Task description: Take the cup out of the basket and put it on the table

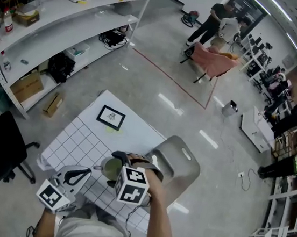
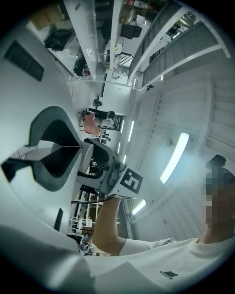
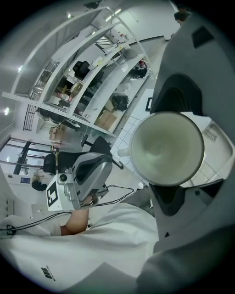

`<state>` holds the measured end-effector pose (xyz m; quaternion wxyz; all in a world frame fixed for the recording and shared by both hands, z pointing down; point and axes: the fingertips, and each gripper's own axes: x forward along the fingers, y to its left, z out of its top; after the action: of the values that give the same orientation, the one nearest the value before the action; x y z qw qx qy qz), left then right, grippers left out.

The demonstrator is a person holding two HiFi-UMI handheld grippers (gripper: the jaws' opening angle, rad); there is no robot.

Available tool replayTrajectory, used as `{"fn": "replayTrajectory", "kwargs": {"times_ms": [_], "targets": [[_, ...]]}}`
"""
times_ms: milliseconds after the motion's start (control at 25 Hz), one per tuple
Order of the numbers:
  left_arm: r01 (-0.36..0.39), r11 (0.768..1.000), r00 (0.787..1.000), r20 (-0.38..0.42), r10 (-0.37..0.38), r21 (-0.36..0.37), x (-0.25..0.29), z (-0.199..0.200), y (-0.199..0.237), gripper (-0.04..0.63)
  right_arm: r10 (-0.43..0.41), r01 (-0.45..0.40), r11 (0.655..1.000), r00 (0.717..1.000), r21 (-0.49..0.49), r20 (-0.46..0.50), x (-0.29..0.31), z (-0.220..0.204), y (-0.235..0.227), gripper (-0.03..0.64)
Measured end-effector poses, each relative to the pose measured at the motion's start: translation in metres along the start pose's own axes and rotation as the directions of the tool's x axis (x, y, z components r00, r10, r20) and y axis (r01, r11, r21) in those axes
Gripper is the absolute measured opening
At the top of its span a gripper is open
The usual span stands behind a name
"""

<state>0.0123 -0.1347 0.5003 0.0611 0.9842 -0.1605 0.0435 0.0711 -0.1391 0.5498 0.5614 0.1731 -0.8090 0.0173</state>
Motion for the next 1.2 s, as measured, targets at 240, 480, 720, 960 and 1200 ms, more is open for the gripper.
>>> {"fn": "replayTrajectory", "kwargs": {"times_ms": [240,480,720,960,1200], "targets": [[-0.062,0.998,0.998,-0.011,0.062,-0.011,-0.021,-0.007,0.014,0.012,0.05,-0.05,0.998,0.999,-0.034,0.014,0.029,0.022,-0.001,0.437],[-0.112,0.994,0.993,-0.022,0.112,-0.015,-0.036,-0.015,0.024,0.012,0.092,-0.089,0.994,0.995,-0.066,0.042,0.056,0.04,-0.001,0.437],[-0.158,0.987,0.987,-0.027,0.158,-0.013,-0.046,-0.019,0.03,0.012,0.144,-0.139,0.987,0.988,-0.075,0.056,0.087,0.047,0.003,0.437],[-0.201,0.979,0.979,-0.022,0.2,-0.028,-0.052,-0.034,0.031,0.012,0.165,-0.161,0.983,0.986,-0.089,0.037,0.121,0.047,0.008,0.437],[-0.228,0.973,0.973,-0.039,0.227,-0.025,-0.058,-0.047,0.03,0.012,0.168,-0.167,0.982,0.986,-0.09,0.006,0.152,0.041,0.011,0.437]]}}
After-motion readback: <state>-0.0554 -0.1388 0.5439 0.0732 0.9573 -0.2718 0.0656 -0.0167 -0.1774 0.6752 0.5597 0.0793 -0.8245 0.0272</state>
